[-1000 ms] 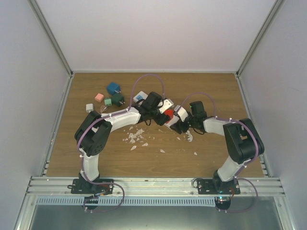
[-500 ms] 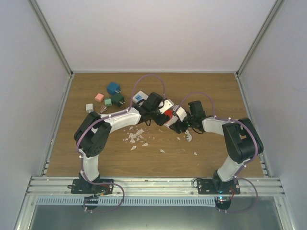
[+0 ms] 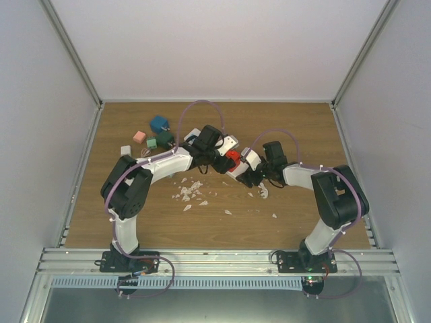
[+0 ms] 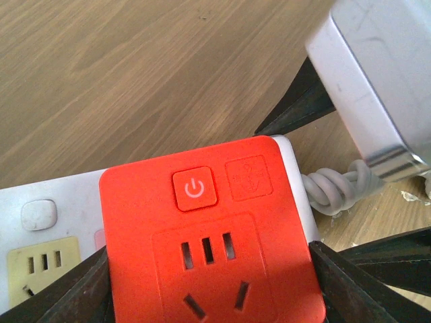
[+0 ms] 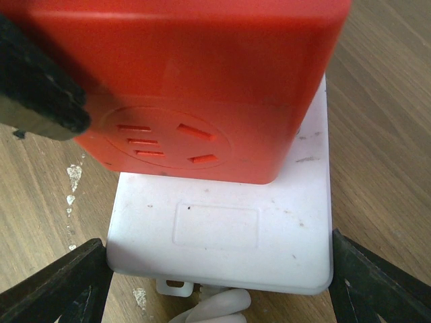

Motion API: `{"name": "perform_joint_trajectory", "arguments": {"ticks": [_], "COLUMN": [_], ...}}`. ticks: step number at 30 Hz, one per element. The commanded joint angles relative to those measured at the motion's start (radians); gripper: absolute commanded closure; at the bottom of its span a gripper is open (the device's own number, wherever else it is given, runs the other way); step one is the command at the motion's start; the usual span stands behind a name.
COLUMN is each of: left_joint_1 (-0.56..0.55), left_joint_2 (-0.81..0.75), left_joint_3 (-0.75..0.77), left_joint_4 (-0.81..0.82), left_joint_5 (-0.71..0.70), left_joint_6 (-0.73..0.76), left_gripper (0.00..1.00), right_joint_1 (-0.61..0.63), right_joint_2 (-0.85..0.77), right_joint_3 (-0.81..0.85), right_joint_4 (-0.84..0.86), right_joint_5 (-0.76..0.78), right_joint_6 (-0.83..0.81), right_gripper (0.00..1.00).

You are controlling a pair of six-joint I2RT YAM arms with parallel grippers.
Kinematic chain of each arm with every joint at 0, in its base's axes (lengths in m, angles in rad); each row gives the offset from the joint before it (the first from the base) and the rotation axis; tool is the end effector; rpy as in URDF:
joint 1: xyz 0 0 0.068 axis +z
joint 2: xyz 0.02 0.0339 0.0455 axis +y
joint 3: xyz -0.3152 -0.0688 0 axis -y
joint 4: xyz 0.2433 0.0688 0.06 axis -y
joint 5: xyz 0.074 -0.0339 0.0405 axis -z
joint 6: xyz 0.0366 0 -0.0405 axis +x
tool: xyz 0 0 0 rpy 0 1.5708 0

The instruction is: Pull the plug off the socket

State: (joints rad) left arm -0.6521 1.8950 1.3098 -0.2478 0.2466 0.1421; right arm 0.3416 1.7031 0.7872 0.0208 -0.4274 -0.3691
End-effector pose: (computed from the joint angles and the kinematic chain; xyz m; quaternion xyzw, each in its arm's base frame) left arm 0.3364 -0.2681 0.2469 0.3989 0.8365 -0.2013 0.3173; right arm 0.3006 0.1230 0.1858 -0.3867 0.8399 0.1956 0.3266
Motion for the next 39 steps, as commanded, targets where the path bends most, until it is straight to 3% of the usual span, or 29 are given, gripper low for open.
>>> {"name": "perform_joint_trajectory", "arguments": {"ticks": [1, 5, 7, 12, 16, 28, 39], "left_joint_1": [-0.053, -0.07, -0.067, -0.044, 0.039, 0.407, 0.452], "left_joint_2": [-0.102, -0.124, -0.147, -0.163, -0.166, -0.295, -0.151], "left_joint_3": [0.022, -0.014, -0.032, -0.026, -0.017, -0.178, -0.251], "left_joint_4": [0.027, 0.04, 0.05, 0.008, -0.05, -0.244, -0.246], "left_joint_5": [-0.041, -0.178, -0.169, -0.036, 0.041, 0.582, 0.773], "left_joint_6": [0.036, 0.089, 0.102, 0.099, 0.064, 0.168, 0.173], "left_gripper": [0.78, 0.78, 0.77, 0.8, 0.8, 0.77, 0.75], "right_joint_1": [-0.01, -0.009, -0.01, -0.009, -0.012, -0.026, -0.026], "right_joint_2": [0.035, 0.039, 0.041, 0.041, 0.03, 0.003, -0.035], "right_joint_3": [0.009, 0.013, 0.013, 0.015, 0.008, 0.007, 0.022], "right_joint_4": [-0.007, -0.011, -0.013, -0.016, -0.015, -0.017, -0.043], "right_joint_5": [0.089, 0.091, 0.093, 0.095, 0.094, 0.065, 0.076], "right_joint_6": [-0.007, -0.004, -0.004, -0.004, -0.006, -0.006, 0.018], "right_gripper": [0.51, 0.51, 0.51, 0.51, 0.48, 0.17, 0.01]}}
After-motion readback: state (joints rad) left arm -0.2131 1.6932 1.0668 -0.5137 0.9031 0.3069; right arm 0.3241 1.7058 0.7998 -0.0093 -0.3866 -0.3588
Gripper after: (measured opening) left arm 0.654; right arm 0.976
